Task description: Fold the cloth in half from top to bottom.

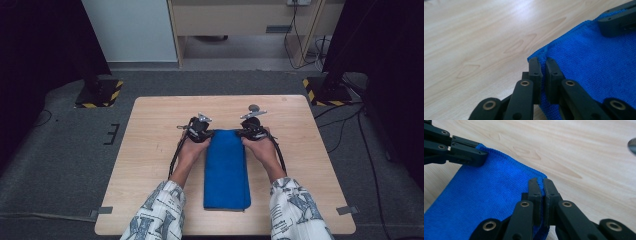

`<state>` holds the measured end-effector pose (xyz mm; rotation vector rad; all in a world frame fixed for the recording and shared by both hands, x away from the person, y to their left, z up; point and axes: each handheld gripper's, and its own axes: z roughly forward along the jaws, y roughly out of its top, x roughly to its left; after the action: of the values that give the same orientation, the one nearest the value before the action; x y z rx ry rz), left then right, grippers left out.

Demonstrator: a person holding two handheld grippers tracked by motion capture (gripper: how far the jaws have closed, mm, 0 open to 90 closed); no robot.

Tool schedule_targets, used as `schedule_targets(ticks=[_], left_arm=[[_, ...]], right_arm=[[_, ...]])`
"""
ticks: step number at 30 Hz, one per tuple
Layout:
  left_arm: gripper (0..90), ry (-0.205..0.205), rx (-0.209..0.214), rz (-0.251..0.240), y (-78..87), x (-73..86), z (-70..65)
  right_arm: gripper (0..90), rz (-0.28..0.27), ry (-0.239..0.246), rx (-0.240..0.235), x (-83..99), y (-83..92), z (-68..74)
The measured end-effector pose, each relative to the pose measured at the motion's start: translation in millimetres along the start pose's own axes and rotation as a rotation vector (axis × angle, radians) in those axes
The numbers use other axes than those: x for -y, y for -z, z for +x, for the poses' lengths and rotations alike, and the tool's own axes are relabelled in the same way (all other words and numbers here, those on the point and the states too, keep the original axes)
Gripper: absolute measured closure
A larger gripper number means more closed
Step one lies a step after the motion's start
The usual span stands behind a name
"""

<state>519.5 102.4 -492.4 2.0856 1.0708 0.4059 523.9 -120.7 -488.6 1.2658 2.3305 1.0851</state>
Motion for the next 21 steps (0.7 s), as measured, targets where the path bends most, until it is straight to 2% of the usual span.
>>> schedule_targets(ticks=[6, 11, 21], left_arm=[[85.0, -0.008, -0.014, -0.037, 12.4, -9.4, -1.1], [85.3, 0.008, -0.009, -0.078, 24.8, -17.5, -0.5], [85.6, -0.005, -0.023, -0.110, 37.1, -26.8, 0.5]], right_arm=[[86.8, -0.029, 0.009, -0.003, -9.7, 12.1, 2.5], [86.8, -0.061, 0.023, -0.003, -20.6, 23.1, 5.9], [86.8, -0.091, 0.045, 0.003, -30.4, 35.2, 12.8]])
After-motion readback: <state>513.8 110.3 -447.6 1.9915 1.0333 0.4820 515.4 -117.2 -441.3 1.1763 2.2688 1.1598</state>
